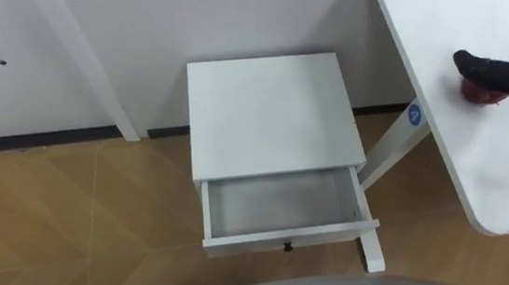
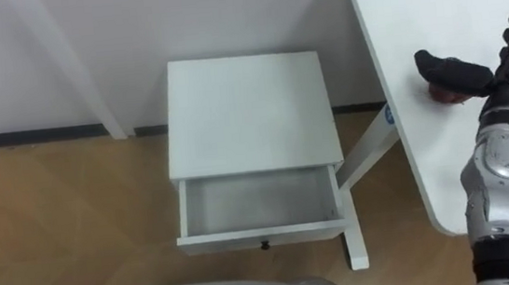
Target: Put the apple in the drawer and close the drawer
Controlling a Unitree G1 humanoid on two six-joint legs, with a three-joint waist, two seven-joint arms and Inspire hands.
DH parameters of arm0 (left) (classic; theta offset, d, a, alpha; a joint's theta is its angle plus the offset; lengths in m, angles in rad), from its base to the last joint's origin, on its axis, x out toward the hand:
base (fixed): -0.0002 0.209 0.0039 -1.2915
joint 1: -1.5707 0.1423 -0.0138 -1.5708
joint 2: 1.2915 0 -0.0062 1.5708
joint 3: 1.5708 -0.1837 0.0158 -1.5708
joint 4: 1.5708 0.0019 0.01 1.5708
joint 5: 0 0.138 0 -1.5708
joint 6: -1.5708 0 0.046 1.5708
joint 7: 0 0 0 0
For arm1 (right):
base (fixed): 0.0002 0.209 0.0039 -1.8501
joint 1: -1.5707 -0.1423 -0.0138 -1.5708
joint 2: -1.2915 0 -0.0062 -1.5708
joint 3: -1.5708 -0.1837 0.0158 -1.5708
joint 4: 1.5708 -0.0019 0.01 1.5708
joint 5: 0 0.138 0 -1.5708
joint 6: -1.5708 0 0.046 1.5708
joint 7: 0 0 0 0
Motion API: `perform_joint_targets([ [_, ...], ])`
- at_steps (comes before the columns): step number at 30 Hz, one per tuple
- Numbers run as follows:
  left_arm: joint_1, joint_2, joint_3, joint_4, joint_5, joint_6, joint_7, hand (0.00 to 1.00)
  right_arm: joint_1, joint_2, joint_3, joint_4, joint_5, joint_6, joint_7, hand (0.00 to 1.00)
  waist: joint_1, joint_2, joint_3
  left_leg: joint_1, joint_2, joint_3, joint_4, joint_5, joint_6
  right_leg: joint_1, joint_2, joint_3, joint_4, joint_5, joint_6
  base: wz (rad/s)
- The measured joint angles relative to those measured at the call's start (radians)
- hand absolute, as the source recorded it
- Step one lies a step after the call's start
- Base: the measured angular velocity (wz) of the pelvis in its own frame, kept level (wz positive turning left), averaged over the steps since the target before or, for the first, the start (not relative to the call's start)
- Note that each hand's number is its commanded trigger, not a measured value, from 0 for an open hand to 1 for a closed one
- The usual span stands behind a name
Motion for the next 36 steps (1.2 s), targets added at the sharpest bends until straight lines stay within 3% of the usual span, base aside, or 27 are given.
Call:
perform_joint_targets([
  [15,0.002,0.007,0.001,-0.007,0.012,-0.006,-0.043,0.00,0.000,-0.007,0.000,0.085,-0.075,0.000,0.099,0.00,-0.008,-0.003,-0.0036,-0.004,0.000,-0.007,0.011,0.000,0.000,0.001,-0.001,-0.017,-0.001,0.000,0.000,0.02],
  [19,-0.001,0.007,0.000,-0.004,0.012,-0.005,-0.043,0.00,-0.004,-0.007,0.000,0.158,-0.169,0.001,0.126,0.00,-0.005,-0.005,-0.0051,-0.004,0.000,-0.008,0.013,0.000,0.000,0.003,-0.001,-0.009,0.000,0.000,0.000,0.00],
  [32,-0.006,0.012,0.000,0.020,0.013,-0.003,-0.050,0.00,-0.004,-0.007,0.001,0.182,-0.243,0.005,0.166,0.00,-0.004,-0.017,-0.0007,-0.008,-0.001,-0.012,0.010,0.000,0.000,0.001,-0.001,-0.010,0.000,0.000,0.000,0.00],
  [33,-0.007,0.012,0.000,0.020,0.013,-0.003,-0.050,0.00,-0.004,-0.007,0.001,0.184,-0.254,0.005,0.166,0.14,-0.001,-0.017,-0.0007,-0.009,-0.001,-0.012,0.009,0.000,0.000,0.000,-0.001,-0.010,0.000,0.000,0.000,0.00],
  [34,-0.009,0.014,0.000,0.020,0.013,-0.003,-0.050,0.00,-0.004,-0.007,0.004,0.186,-0.266,0.005,0.166,0.98,0.003,-0.017,-0.0003,-0.009,-0.001,-0.011,0.009,0.000,0.000,-0.001,-0.001,-0.010,0.000,0.000,0.000,0.00],
  [36,-0.013,0.016,0.000,0.020,0.013,-0.003,-0.050,0.00,-0.004,-0.007,0.013,0.199,-0.269,0.005,0.166,1.00,0.008,-0.016,-0.0004,-0.008,-0.001,-0.011,0.008,0.000,0.000,-0.002,-0.001,-0.010,0.000,0.000,0.000,0.00],
])
